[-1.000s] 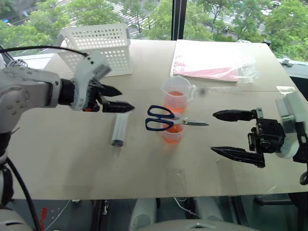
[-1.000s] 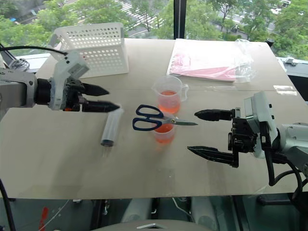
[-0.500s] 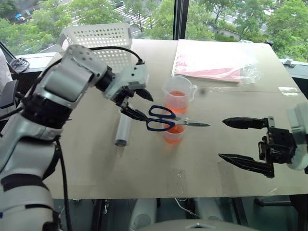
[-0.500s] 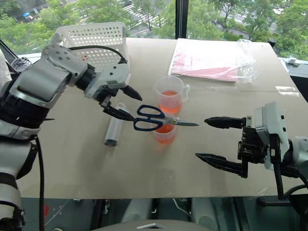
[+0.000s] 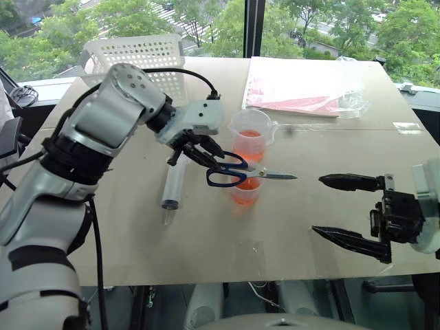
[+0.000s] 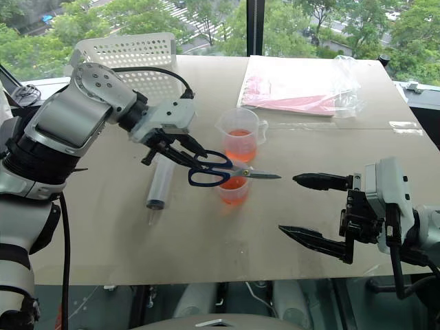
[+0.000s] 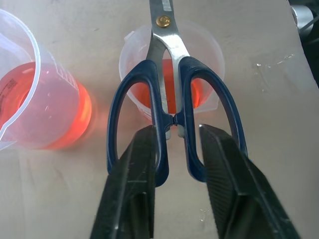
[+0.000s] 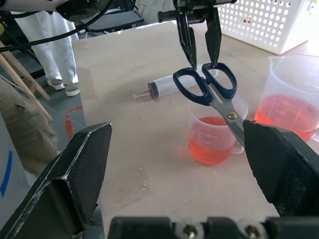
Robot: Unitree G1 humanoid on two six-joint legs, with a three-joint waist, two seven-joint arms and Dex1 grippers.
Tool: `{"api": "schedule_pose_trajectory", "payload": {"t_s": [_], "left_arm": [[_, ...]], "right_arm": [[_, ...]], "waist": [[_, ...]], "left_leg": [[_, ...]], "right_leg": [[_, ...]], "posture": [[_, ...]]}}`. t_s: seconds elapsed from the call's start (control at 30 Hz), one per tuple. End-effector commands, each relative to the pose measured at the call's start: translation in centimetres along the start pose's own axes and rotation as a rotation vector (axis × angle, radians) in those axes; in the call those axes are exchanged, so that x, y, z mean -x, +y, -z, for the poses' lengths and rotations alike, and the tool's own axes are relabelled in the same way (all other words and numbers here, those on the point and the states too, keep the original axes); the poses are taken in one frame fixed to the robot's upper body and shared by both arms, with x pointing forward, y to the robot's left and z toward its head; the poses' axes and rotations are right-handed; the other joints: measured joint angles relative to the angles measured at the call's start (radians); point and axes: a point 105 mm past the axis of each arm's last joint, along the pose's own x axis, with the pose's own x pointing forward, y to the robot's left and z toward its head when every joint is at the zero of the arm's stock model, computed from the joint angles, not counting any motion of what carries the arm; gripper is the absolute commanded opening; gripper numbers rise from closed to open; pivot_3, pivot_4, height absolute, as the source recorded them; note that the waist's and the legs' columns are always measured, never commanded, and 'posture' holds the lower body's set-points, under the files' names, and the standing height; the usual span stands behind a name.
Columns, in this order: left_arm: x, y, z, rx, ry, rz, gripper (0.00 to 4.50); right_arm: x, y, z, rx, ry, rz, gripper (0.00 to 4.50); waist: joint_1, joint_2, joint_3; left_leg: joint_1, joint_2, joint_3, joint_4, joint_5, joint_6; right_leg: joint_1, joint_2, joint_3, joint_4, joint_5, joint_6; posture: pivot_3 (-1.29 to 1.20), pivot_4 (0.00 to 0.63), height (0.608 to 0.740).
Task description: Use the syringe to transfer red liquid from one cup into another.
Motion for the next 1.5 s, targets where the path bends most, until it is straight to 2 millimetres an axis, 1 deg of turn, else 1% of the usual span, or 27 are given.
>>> {"api": "schedule_pose_trajectory", "payload": {"t_s": [0.03, 0.1, 0.13, 0.2, 0.3, 0.5, 0.6, 0.63, 0.67, 0.83, 0.97, 1.2, 1.27, 1.3, 1.33, 1.4, 1.5], "left_arm": [[0.3, 0.0, -0.3, -0.036, 0.017, -0.029, 1.39], [0.2, 0.0, -0.4, -0.021, 0.014, -0.024, 1.39], [0.2, 0.0, -0.4, -0.014, 0.015, -0.025, 1.6], [0.3, -0.2, -0.6, -0.013, 0.006, -0.016, 2.19], [0.2, 0.3, -1.1, -0.015, 0.005, -0.046, 3.6], [0.0, 0.0, -1.0, -0.029, 0.024, -0.034, 3.6], [-0.1, -0.1, -1.3, -0.033, 0.012, -0.026, 2.9], [-0.1, -0.1, -1.4, -0.035, 0.012, -0.026, 2.45], [-0.1, -0.1, -1.3, -0.041, 0.014, -0.025, 2.16], [-0.2, -0.3, -1.2, -0.036, 0.019, -0.017, 2.16], [-0.7, 0.0, -0.4, -0.049, 0.068, -0.024, 2.16], [-1.0, 0.1, 0.2, -0.057, 0.093, -0.013, 2.16], [-1.2, 0.0, 0.3, -0.057, 0.093, -0.004, 1.59], [-1.2, 0.0, 0.3, -0.059, 0.093, -0.002, 1.47], [-1.2, 0.0, 0.2, -0.059, 0.09, -0.002, 0.9], [-1.1, 0.1, 0.1, -0.06, 0.084, -0.002, 0.83], [-0.5, 0.2, -0.3, -0.05, 0.062, -0.015, 0.82]], "right_arm": [[0.1, 0.0, -0.7, 0.044, -0.022, 0.003, 4.5], [0.2, 0.0, -0.7, 0.046, -0.023, 0.001, 4.5], [0.2, 0.0, -0.7, 0.047, -0.023, 0.001, 4.5], [0.2, -0.1, -0.6, 0.048, -0.023, 0.002, 4.5], [0.2, 0.0, -0.5, 0.049, -0.023, 0.003, 4.5], [0.2, 0.0, -0.5, 0.053, -0.025, 0.009, 4.5], [0.2, 0.0, -0.4, 0.054, -0.026, 0.011, 4.5], [0.2, 0.0, -0.4, 0.054, -0.026, 0.012, 4.5], [0.2, 0.0, -0.4, 0.054, -0.026, 0.013, 4.5], [0.2, 0.0, -0.5, 0.055, -0.027, 0.016, 4.5], [0.1, 0.1, -0.4, 0.057, -0.028, 0.018, 4.5], [0.0, 0.1, -0.5, 0.06, -0.03, 0.021, 4.5], [0.1, 0.1, -0.5, 0.061, -0.029, 0.023, 4.5], [0.1, 0.1, -0.5, 0.061, -0.028, 0.024, 4.5], [0.1, 0.2, -0.5, 0.061, -0.027, 0.025, 4.5], [0.1, 0.1, -0.6, 0.061, -0.027, 0.026, 4.5], [0.2, 0.1, -0.6, 0.062, -0.025, 0.028, 4.5]], "waist": [[0.0, 0.0, 0.0], [0.0, 0.0, 0.0], [0.0, 0.0, 0.0], [0.0, 0.0, 0.0], [0.001, 0.0, 0.0], [-0.001, 0.0, 0.0], [0.0, 0.0, 0.0], [0.0, 0.0, 0.0], [0.0, 0.0, 0.0], [0.0, 0.0, 0.0], [0.0, 0.0, 0.0], [0.0, 0.0, 0.0], [0.0, 0.0, 0.0], [0.0, 0.0, 0.0], [0.0, 0.0, 0.0], [0.0, 0.0, 0.0], [0.0, 0.0, 0.0]], "left_leg": [[0.0, 0.0, 0.0, 0.0, 0.0, 0.0], [0.0, 0.0, 0.0, 0.0, 0.0, 0.0], [0.0, 0.0, 0.0, 0.0, 0.0, 0.0], [0.0, 0.0, 0.0, 0.0, 0.0, 0.0], [0.0, 0.0, 0.0, 0.0, 0.0, 0.0], [0.0, 0.0, 0.0, 0.0, 0.0, 0.0], [0.0, 0.0, 0.0, 0.0, 0.0, 0.0], [0.0, 0.0, 0.0, 0.0, 0.0, 0.0], [0.0, 0.0, 0.0, 0.0, 0.0, 0.0], [0.0, 0.0, 0.0, 0.0, 0.0, 0.0], [0.0, 0.0, 0.0, 0.0, 0.0, 0.0], [0.0, 0.0, 0.0, 0.0, 0.0, 0.0], [0.0, 0.0, 0.0, 0.0, 0.0, 0.0], [0.0, 0.0, 0.0, 0.0, 0.0, 0.0], [0.0, 0.0, 0.0, 0.0, 0.0, 0.0], [0.0, 0.0, 0.0, 0.0, 0.0, 0.0], [0.0, 0.0, 0.0, 0.0, 0.0, 0.0]], "right_leg": [[0.0, 0.0, 0.0, 0.0, 0.0, 0.0], [0.0, 0.0, 0.0, 0.0, 0.0, 0.0], [0.0, 0.0, 0.0, 0.0, 0.0, 0.0], [0.0, 0.0, 0.0, 0.0, 0.0, 0.0], [0.0, 0.0, 0.0, 0.0, 0.0, 0.0], [0.0, 0.0, 0.0, 0.0, 0.0, 0.0], [0.0, 0.0, 0.0, 0.0, 0.0, 0.0], [0.0, 0.0, 0.0, 0.0, 0.0, 0.0], [0.0, 0.0, 0.0, 0.0, 0.0, 0.0], [0.0, 0.0, 0.0, 0.0, 0.0, 0.0], [0.0, 0.0, 0.0, 0.0, 0.0, 0.0], [0.0, 0.0, 0.0, 0.0, 0.0, 0.0], [0.0, 0.0, 0.0, 0.0, 0.0, 0.0], [0.0, 0.0, 0.0, 0.0, 0.0, 0.0], [0.0, 0.0, 0.0, 0.0, 0.0, 0.0], [0.0, 0.0, 0.0, 0.0, 0.0, 0.0], [0.0, 0.0, 0.0, 0.0, 0.0, 0.0]], "posture": [[0.0, 0.15, 0.74], [0.0, 0.15, 0.74], [0.0, 0.15, 0.74], [0.0, 0.15, 0.74], [0.0, 0.15, 0.74], [0.0, 0.15, 0.74], [0.0, 0.15, 0.74], [0.0, 0.15, 0.74], [0.0, 0.15, 0.74], [0.0, 0.15, 0.74], [0.0, 0.15, 0.74], [0.0, 0.15, 0.74], [0.0, 0.15, 0.74], [0.0, 0.15, 0.74], [0.0, 0.15, 0.74], [0.0, 0.15, 0.74], [0.0, 0.15, 0.74]]}}
